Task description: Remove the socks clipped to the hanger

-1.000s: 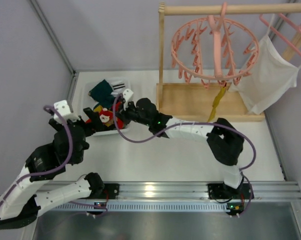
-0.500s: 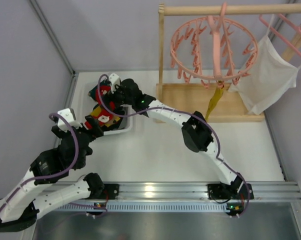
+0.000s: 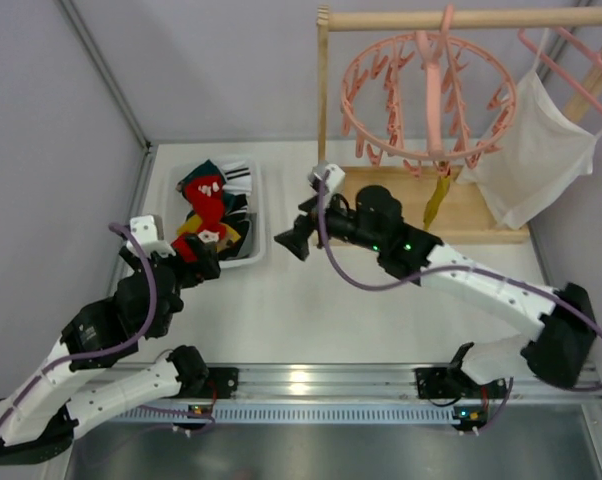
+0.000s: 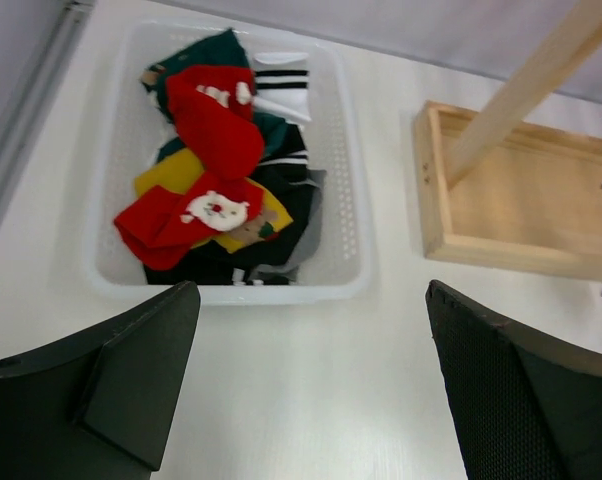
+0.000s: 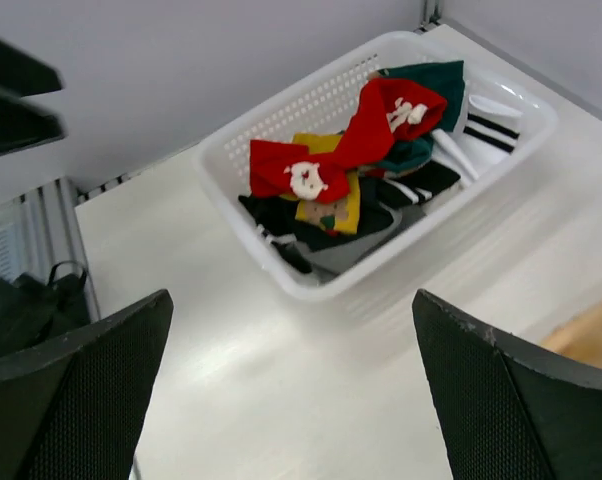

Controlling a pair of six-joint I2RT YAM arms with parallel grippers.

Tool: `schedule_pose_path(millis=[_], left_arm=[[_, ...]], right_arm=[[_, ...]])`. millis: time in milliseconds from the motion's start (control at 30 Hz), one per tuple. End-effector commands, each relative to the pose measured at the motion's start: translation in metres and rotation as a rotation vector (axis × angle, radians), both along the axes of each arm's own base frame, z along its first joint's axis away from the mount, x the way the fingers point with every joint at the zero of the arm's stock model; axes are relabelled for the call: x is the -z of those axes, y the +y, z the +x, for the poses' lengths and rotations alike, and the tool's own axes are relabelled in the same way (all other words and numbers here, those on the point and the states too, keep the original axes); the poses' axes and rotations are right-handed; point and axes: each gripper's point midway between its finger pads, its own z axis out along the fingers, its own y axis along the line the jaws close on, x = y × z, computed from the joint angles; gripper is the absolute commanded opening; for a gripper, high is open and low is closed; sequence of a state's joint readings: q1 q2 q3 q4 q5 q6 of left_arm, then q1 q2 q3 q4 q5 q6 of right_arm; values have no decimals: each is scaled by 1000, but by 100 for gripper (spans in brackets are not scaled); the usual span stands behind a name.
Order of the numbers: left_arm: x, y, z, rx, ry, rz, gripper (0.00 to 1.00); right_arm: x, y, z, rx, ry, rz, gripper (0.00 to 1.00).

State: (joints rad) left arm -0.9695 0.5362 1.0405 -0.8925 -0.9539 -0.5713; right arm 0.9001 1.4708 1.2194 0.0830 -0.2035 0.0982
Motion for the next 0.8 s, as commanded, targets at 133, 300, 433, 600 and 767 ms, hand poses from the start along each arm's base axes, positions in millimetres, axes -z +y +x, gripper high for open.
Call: schedule_pose_path(millis=[133, 300, 433, 600, 767], left_arm=[[5, -113, 0, 434, 52, -140, 98], [18, -194, -2, 693, 84, -231, 98], [24, -236, 8, 764, 64, -254, 98], [35, -297, 11, 821, 18, -128, 98], [14, -362, 12, 910, -144, -71, 98]], right_arm=[[2, -117, -79, 102, 51, 164, 100], [-8, -174, -129, 107, 78, 266, 99], [-12, -222, -128, 288, 65, 261, 100], [-38, -302, -120, 605, -2, 424, 99], [-60, -348, -141, 655, -51, 630, 99]])
